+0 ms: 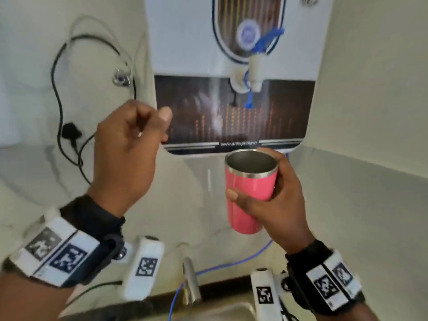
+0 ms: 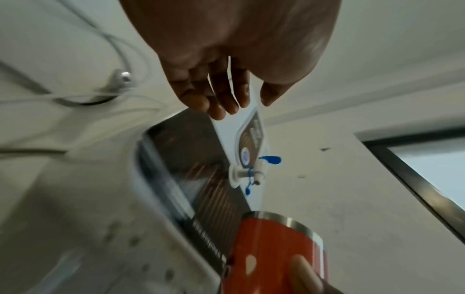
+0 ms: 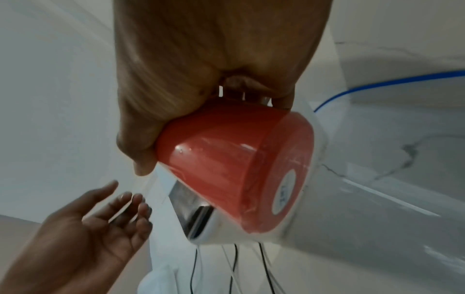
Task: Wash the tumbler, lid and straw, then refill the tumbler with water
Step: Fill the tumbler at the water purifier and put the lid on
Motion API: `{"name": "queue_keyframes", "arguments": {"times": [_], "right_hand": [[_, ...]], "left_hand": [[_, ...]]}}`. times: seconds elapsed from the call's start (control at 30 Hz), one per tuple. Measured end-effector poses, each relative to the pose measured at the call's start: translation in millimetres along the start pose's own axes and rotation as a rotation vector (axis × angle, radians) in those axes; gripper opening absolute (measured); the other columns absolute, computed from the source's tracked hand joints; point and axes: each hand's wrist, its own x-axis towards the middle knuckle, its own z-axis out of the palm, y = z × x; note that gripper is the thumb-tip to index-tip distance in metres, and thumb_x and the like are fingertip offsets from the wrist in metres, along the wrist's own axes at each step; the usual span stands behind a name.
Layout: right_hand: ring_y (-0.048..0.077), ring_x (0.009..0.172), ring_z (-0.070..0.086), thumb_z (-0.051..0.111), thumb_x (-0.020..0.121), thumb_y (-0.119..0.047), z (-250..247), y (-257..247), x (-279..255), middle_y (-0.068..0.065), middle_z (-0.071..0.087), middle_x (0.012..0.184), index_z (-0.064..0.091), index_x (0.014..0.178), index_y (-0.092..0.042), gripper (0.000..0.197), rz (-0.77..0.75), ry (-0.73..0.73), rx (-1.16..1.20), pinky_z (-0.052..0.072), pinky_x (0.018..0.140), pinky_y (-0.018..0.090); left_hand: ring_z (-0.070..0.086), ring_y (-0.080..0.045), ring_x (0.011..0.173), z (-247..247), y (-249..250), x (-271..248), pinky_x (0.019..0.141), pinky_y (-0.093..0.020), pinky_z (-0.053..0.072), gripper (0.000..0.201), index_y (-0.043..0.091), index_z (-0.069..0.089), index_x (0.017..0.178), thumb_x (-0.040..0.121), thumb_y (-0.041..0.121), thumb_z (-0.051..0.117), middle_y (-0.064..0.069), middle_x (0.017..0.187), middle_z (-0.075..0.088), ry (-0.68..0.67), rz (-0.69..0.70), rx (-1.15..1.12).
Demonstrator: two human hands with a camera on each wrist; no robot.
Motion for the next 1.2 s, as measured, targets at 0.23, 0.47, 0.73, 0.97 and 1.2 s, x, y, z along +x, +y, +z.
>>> {"name": "queue_keyframes", "arguments": {"times": [0.23,0.47,0.73,0.97,1.2], "right_hand": [[0.010,0.096,0.075,0.101,0.061,-0.021,-4.7,-34.2,54.2,-0.005,0.076,0.114,0.061,0.129,-0.017,0.079,-0.079,-0.004,-0.006,0.060,0.074,0.024],[0.012,0.101,0.074,0.099,0.066,-0.026,-2.3,-36.2,79.0,-0.008,0.072,0.119,0.061,0.129,-0.026,0.074,-0.086,-0.001,-0.063,0.064,0.076,0.032],[0.013,0.100,0.074,0.099,0.066,-0.029,-1.9,-32.9,84.8,-0.009,0.072,0.117,0.059,0.127,-0.028,0.073,-0.101,0.008,-0.071,0.065,0.076,0.033],[0.014,0.101,0.074,0.099,0.067,-0.032,0.5,-27.0,82.3,-0.010,0.071,0.117,0.058,0.128,-0.029,0.073,-0.127,0.031,-0.065,0.065,0.074,0.032],[0.012,0.099,0.074,0.100,0.065,-0.033,2.6,-25.7,82.3,-0.012,0.071,0.115,0.057,0.126,-0.029,0.075,-0.148,0.040,-0.064,0.064,0.073,0.028]], "left_hand": [[0.068,-0.005,0.088,54.1,53.6,77.7,0.073,-0.017,0.053,0.033,0.022,0.063,0.117,0.092,0.042,0.073,0.006,0.114,0.069,-0.213,0.194,0.063],[0.075,-0.003,0.083,94.5,56.3,108.9,0.081,-0.037,0.064,0.023,0.030,0.078,0.118,0.098,0.039,0.071,0.013,0.100,0.079,-0.325,0.219,0.168],[0.059,-0.018,0.065,107.1,52.0,120.8,0.068,-0.034,0.046,0.032,0.015,0.073,0.091,0.107,0.034,0.054,0.000,0.072,0.068,-0.245,0.473,0.380],[0.054,-0.025,0.064,118.3,46.8,117.6,0.065,-0.033,0.035,0.032,0.009,0.067,0.089,0.107,0.025,0.046,-0.002,0.072,0.063,-0.156,0.524,0.449],[0.048,-0.023,0.057,120.9,51.8,116.0,0.061,-0.032,0.035,0.032,0.013,0.059,0.073,0.099,0.025,0.047,0.001,0.062,0.056,-0.121,0.514,0.393]]}}
